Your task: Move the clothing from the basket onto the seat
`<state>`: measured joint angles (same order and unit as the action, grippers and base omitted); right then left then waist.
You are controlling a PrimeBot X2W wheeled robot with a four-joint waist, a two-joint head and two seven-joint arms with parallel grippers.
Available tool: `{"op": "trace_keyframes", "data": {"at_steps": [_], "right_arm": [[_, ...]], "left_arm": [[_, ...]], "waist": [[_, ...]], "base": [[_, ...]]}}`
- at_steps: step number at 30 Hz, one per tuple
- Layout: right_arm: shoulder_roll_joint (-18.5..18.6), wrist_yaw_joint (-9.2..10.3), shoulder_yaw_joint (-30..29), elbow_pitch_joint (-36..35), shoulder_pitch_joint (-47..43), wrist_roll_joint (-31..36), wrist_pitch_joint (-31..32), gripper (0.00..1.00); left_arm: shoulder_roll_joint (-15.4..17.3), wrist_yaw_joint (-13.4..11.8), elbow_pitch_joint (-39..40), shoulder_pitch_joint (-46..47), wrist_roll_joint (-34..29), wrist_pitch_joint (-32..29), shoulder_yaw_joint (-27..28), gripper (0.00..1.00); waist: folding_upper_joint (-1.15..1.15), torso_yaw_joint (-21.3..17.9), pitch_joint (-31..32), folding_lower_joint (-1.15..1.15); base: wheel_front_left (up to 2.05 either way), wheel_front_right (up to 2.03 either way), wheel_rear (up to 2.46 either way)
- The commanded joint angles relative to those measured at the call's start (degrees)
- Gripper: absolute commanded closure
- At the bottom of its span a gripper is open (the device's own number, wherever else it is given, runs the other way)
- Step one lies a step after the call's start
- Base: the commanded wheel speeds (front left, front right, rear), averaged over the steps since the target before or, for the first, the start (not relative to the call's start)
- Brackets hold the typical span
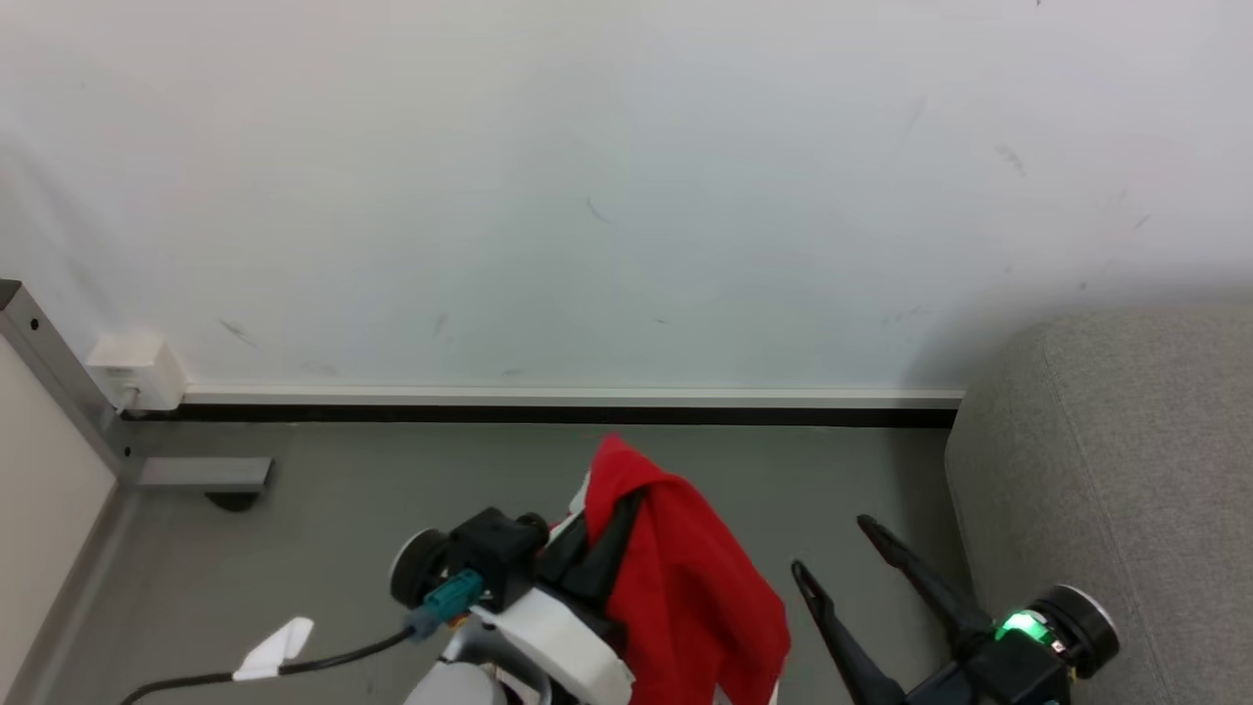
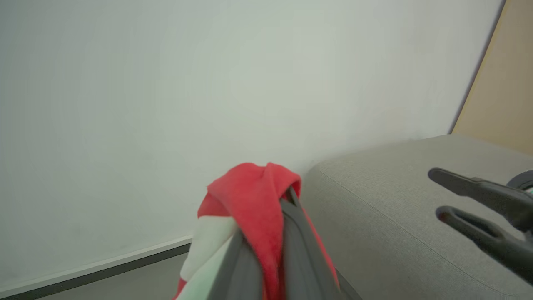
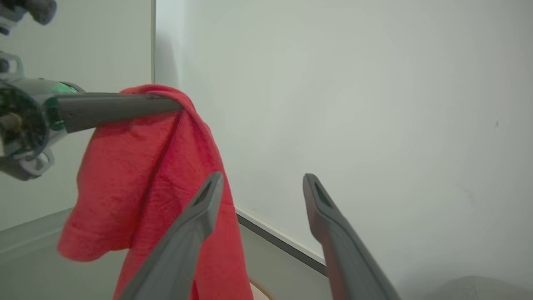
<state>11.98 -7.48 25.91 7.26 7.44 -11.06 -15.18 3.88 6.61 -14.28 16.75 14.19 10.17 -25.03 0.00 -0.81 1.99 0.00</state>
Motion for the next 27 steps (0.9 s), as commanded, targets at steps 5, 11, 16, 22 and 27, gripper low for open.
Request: {"op": "trace_keyframes", "data": {"at_steps": [5,11,16,22,27], "right_arm": [[0.5,-0.02,6.1,1.9,3.7,-1.8,0.0,0.00],[0.7,-0.03,8.5,3.3,5.4,-2.7,0.0,0.00],[0.6,-0.03,8.7,5.7,5.2,-3.6,0.0,0.11],[-0.1,-0.03,8.1,8.6,5.1,-5.6,0.0,1.00],[-0.1,-0.03,7.0,8.5,4.7,-6.4,0.0,1.00]], "left_arm": [[-0.4,0.7,1.4,2.6,1.4,-1.4,-6.2,1.00],[-0.2,0.9,3.7,4.3,3.3,-3.0,-13.4,1.00],[0.8,0.8,5.5,5.2,6.5,-3.8,-18.2,1.00],[2.3,0.9,6.4,5.6,8.6,-3.8,-19.7,1.00],[3.1,0.3,5.4,4.8,8.9,-3.0,-19.3,0.00]], "waist": [[0.00,0.0,0.2,0.00],[0.00,0.2,0.4,0.00],[0.00,0.6,0.7,0.00],[0.00,0.9,1.0,0.00],[0.00,0.6,0.9,0.00]], "base": [[0.00,0.00,0.00],[0.00,0.00,0.00],[0.00,0.00,0.00],[0.00,0.00,0.00],[0.00,0.00,0.00]]}}
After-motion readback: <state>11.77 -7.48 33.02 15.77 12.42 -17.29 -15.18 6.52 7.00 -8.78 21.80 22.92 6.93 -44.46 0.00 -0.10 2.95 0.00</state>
